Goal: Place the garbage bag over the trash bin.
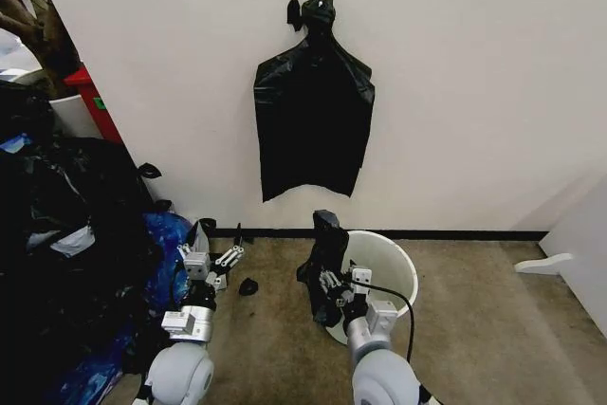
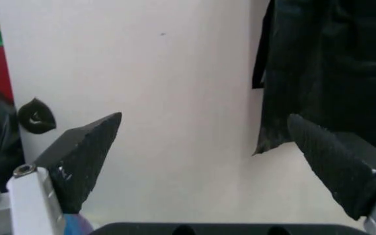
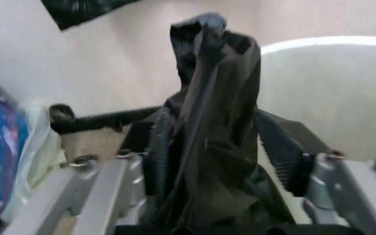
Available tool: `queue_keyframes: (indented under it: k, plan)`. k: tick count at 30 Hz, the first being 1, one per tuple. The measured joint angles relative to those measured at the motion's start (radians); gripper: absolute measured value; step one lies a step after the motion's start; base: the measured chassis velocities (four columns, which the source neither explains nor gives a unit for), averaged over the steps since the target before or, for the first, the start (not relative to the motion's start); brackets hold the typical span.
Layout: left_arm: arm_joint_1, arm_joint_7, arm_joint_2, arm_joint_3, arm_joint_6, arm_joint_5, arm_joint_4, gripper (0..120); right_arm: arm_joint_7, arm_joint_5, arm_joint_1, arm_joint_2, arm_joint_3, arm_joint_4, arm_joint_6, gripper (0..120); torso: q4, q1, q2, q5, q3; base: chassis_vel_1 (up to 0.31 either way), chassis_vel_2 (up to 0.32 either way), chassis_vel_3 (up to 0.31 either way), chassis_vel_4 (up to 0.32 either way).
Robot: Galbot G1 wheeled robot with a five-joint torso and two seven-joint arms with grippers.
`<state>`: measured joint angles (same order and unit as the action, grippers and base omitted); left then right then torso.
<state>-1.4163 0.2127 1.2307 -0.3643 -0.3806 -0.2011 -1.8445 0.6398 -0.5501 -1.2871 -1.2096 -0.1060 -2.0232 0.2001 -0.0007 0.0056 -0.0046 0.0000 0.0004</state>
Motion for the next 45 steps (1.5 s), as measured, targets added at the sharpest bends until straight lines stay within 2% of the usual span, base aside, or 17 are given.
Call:
queue_keyframes:
  k: [1, 2, 3, 10, 11, 13, 17, 19, 21, 23, 24, 25, 27, 31, 35, 42, 45]
  plan:
    - [0.001, 0.001, 0.001, 0.001, 0.001, 0.001, 0.001, 100, 0.0, -0.001, 0.001, 0.0, 0.0, 0.0, 0.003, 43, 0.0, 0.0, 0.0, 0.0, 0.0, 0.0, 0.0, 0.0, 0.0]
    - [0.004, 0.005, 0.006, 0.007, 0.005, 0.003, 0.002, 100, 0.001, -0.005, 0.006, -0.003, -0.001, 0.001, 0.018, 36, 0.0, 0.0, 0.0, 0.0, 0.0, 0.0, 0.0, 0.0, 0.0]
    - [0.004, 0.005, 0.006, 0.007, 0.005, 0.003, 0.002, 100, 0.001, -0.005, 0.006, -0.003, -0.001, 0.001, 0.018, 36, 0.0, 0.0, 0.0, 0.0, 0.0, 0.0, 0.0, 0.0, 0.0]
    - [-0.004, 0.001, 0.018, 0.029, 0.005, 0.036, -0.016, 100, -0.023, -0.014, 0.018, -0.015, 0.021, 0.018, 0.031, 8, 0.0001, 0.0, 0.0, 0.0002, 0.0, 0.0, 0.0, 0.0, 0.0]
    - [-0.004, 0.001, 0.018, 0.029, 0.005, 0.036, -0.016, 100, -0.023, -0.014, 0.018, -0.015, 0.021, 0.018, 0.031, 8, 0.0001, 0.0, 0.0, 0.0002, 0.0, 0.0, 0.0, 0.0, 0.0]
    - [-0.01, -0.01, 0.017, 0.033, -0.005, 0.042, -0.016, 100, -0.025, -0.006, 0.016, -0.012, 0.031, 0.022, 0.028, 0, 0.0001, 0.0, 0.0, 0.0002, 0.0, 0.0, 0.0, 0.0, 0.0]
    - [-0.003, -0.022, 0.002, 0.044, 0.01, 0.022, -0.022, 100, -0.018, 0.006, 0.004, -0.008, 0.053, 0.023, 0.02, 0, 0.0003, 0.0, 0.0, 0.0002, 0.0, 0.0, 0.0, 0.0, 0.0]
    - [0.01, -0.023, -0.015, 0.054, 0.048, -0.016, -0.035, 100, -0.008, 0.008, -0.004, -0.007, 0.067, 0.023, 0.015, 0, 0.0001, 0.0, 0.0, 0.0002, 0.0, 0.0, 0.0, 0.0, 0.0]
    - [0.052, -0.022, -0.041, 0.087, 0.164, -0.128, -0.062, 100, 0.004, 0.007, -0.021, -0.006, 0.096, 0.019, -0.001, 0, 0.0002, 0.0, 0.0, 0.0004, 0.0, 0.0, 0.0, 0.0, 0.0]
    - [0.079, -0.02, -0.052, 0.128, 0.227, -0.198, -0.073, 100, 0.007, 0.006, -0.03, -0.007, 0.107, 0.016, -0.009, 0, 0.0002, 0.0, 0.0, 0.0004, 0.0, 0.0, 0.0, 0.0, 0.0]
    - [0.079, -0.02, -0.052, 0.128, 0.227, -0.198, -0.073, 100, 0.007, 0.006, -0.03, -0.007, 0.107, 0.016, -0.009, 0, 0.0002, 0.0, 0.0, 0.0004, 0.0, 0.0, 0.0, 0.0, 0.0]
    - [0.098, -0.02, -0.058, 0.16, 0.266, -0.236, -0.076, 100, 0.008, 0.006, -0.034, -0.009, 0.113, 0.014, -0.013, 0, -0.0001, 0.0, 0.0, 0.0005, 0.0, 0.0, 0.0, 0.0, 0.0]
    - [0.166, -0.003, -0.071, 0.289, 0.388, -0.328, -0.074, 100, 0.013, 0.007, -0.044, -0.02, 0.136, 0.008, -0.023, 0, -0.0003, 0.0, 0.0, 0.0003, 0.0, 0.0, 0.0, 0.0, 0.0]
    - [0.245, 0.036, -0.073, 0.408, 0.48, -0.352, -0.029, 100, 0.013, 0.009, -0.048, -0.042, 0.17, 0.009, -0.031, 0, 0.0001, 0.0, 0.0, 0.0004, 0.0, 0.0, 0.0, 0.0, 0.0]
    - [0.316, 0.094, -0.051, 0.475, 0.53, -0.376, 0.009, 100, 0.011, 0.02, -0.056, -0.053, 0.184, 0.02, -0.039, 0, 0.0001, 0.0, 0.0, 0.0004, 0.0, 0.0, 0.0, 0.0, 0.0]
    - [0.405, 0.187, -0.016, 0.52, 0.646, -0.432, -0.006, 100, 0.008, 0.029, -0.067, -0.066, 0.182, 0.029, -0.042, 0, 0.0, 0.0, 0.0, 0.0003, 0.0, 0.0, 0.0, 0.0, 0.0]
    - [0.437, 0.251, -0.012, 0.547, 0.734, -0.444, -0.036, 100, -0.003, 0.034, -0.07, -0.072, 0.167, 0.03, -0.054, 0, 0.0001, 0.0, 0.0, 0.0004, 0.0, 0.0, 0.0, 0.0, 0.0]
